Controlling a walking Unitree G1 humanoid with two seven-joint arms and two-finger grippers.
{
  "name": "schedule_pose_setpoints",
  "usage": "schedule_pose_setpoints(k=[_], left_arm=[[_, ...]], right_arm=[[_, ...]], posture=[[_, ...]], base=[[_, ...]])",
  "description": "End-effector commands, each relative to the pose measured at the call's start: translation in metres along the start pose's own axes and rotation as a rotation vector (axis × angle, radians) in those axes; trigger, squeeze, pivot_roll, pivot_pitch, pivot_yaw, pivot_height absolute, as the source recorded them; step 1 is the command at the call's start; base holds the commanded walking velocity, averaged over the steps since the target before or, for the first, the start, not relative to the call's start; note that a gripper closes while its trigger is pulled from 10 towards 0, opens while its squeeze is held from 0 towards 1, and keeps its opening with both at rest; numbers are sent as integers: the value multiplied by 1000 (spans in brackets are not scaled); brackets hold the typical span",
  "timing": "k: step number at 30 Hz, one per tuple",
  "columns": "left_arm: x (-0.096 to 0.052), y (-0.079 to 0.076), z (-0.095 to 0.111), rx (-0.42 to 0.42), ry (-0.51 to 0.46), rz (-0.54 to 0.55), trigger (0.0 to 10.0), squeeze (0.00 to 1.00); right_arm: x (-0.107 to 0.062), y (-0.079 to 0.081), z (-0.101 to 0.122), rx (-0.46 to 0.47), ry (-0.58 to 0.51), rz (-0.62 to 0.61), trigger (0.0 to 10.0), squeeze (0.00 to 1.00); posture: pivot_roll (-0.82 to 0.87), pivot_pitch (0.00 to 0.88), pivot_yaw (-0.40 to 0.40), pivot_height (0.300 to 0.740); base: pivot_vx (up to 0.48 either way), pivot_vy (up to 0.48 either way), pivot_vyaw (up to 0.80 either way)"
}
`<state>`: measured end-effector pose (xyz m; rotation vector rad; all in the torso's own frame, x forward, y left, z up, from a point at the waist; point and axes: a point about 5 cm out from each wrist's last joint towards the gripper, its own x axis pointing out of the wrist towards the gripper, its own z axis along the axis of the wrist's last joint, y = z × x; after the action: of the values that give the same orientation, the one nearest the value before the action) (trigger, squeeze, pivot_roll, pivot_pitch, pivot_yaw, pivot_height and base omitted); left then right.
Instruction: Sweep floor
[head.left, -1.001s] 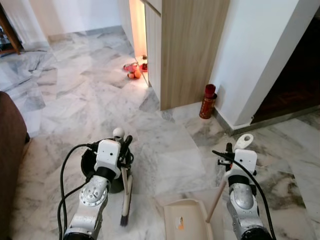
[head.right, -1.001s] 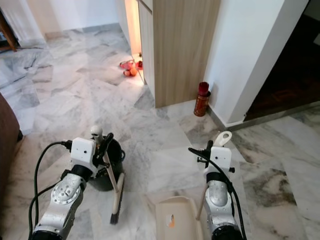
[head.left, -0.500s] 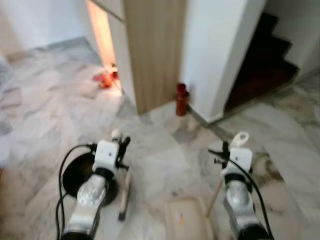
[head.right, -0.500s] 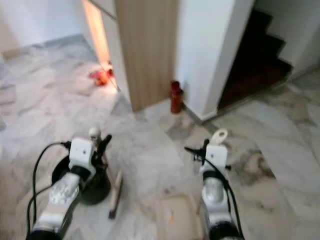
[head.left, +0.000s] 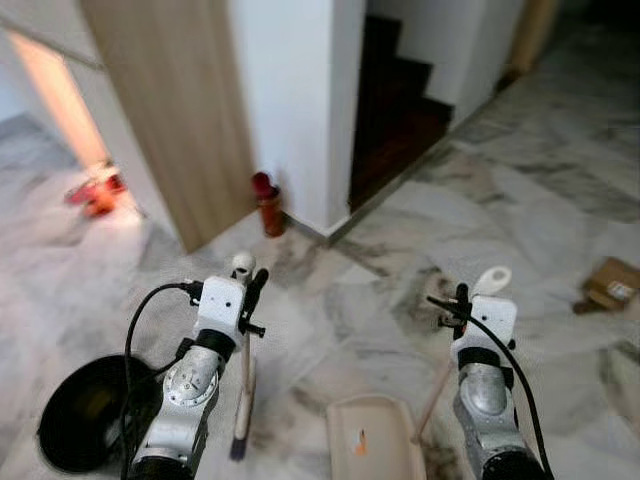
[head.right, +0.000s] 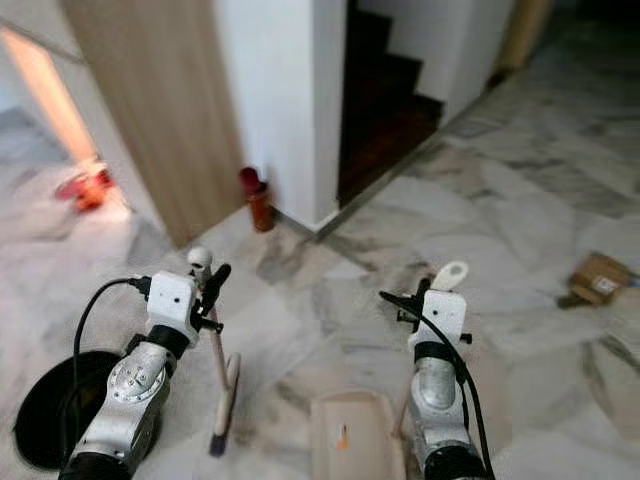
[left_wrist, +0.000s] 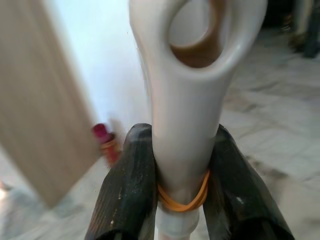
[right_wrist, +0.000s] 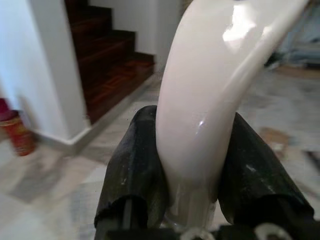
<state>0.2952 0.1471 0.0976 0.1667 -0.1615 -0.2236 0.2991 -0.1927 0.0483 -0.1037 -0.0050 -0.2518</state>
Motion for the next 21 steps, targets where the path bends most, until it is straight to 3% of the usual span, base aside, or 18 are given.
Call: schedule_pose_setpoints(k=[1,21], left_arm=[[3,1,6,9,-34,4,10000,0],[3,-5,3,-18,-31,18,10000,0]], right_arm=[[4,2,6,6,-29,4,10000,0],[5,-5,7,-3,-35,-3,10000,0]], posture=[[84,27,35,740],[70,31,15,740]], base=[[0,0,-800],[0,0,-800]])
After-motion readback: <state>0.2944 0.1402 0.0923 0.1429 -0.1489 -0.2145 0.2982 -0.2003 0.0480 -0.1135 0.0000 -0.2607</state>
